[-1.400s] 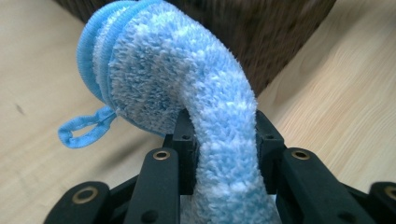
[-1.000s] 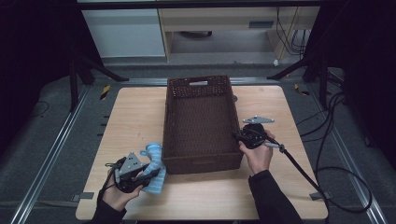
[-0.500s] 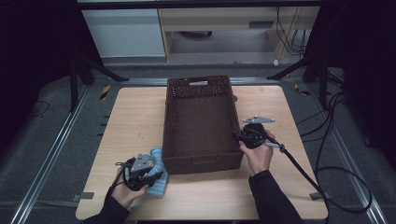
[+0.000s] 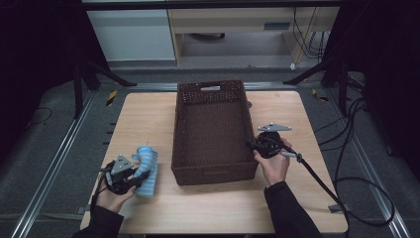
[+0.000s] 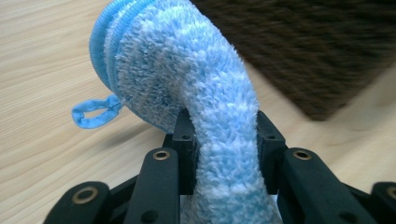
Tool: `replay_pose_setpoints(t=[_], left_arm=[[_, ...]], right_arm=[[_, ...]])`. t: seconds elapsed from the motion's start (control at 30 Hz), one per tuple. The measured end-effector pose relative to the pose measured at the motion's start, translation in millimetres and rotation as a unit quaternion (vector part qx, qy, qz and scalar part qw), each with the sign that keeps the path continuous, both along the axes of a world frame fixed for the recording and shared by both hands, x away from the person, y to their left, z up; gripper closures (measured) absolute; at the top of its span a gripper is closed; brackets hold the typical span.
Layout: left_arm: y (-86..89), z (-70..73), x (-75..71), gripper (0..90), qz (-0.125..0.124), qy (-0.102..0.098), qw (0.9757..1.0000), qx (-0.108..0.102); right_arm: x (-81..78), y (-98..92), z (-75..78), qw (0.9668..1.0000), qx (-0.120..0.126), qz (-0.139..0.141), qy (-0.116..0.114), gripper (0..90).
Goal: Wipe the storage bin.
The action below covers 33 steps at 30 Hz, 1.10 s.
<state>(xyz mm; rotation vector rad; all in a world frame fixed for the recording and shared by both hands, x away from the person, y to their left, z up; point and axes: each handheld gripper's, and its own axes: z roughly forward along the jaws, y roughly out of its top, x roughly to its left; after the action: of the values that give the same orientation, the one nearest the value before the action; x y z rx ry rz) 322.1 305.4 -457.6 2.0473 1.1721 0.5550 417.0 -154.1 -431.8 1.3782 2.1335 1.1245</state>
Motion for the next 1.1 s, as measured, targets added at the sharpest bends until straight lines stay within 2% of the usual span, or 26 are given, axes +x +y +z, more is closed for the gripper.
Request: replay_pose_setpoints(t=[0.13, 0.27, 0.43, 0.47, 0.53, 0.63, 0.8, 1.1], left_arm=[[22.2, -4.8, 5.6, 67.8, 0.043, 0.002, 0.9990, 0.016], [38.4, -11.6, 8.7, 67.7, 0.071, 0.011, 0.9971, 0.023], [50.8, -16.8, 11.5, 67.5, 0.087, 0.022, 0.9957, 0.022], [52.0, -16.6, 11.5, 67.4, 0.091, 0.019, 0.9953, 0.028], [53.0, -16.8, 11.6, 67.2, 0.094, 0.017, 0.9946, 0.039], [52.1, -18.5, 12.4, 65.6, 0.095, 0.019, 0.9945, 0.039], [49.3, -19.0, 12.0, 59.9, 0.092, 0.009, 0.9948, 0.043], [47.3, -11.0, 11.2, 49.1, 0.088, -0.001, 0.9961, 0.008]], right_arm=[[0.3, -0.3, 0.1, 1.0000, 0.001, 0.001, 0.001, 73.3], [0.5, -0.3, 0.1, 1.0000, 0.001, 0.001, 0.001, 73.3], [0.4, -0.2, 0.1, 1.0000, 0.001, 0.001, 0.001, 73.2], [0.4, -0.3, 0.1, 1.0000, 0.001, 0.001, 0.001, 73.2], [0.5, -0.3, 0.1, 1.0000, 0.001, 0.001, 0.001, 73.2], [0.5, -0.4, 0.0, 1.0000, 0.001, 0.002, 0.001, 73.2], [0.5, -0.2, 0.2, 1.0000, 0.000, 0.001, 0.001, 73.2], [0.2, 0.3, 0.4, 1.0000, -0.002, 0.001, 0.001, 73.2]])
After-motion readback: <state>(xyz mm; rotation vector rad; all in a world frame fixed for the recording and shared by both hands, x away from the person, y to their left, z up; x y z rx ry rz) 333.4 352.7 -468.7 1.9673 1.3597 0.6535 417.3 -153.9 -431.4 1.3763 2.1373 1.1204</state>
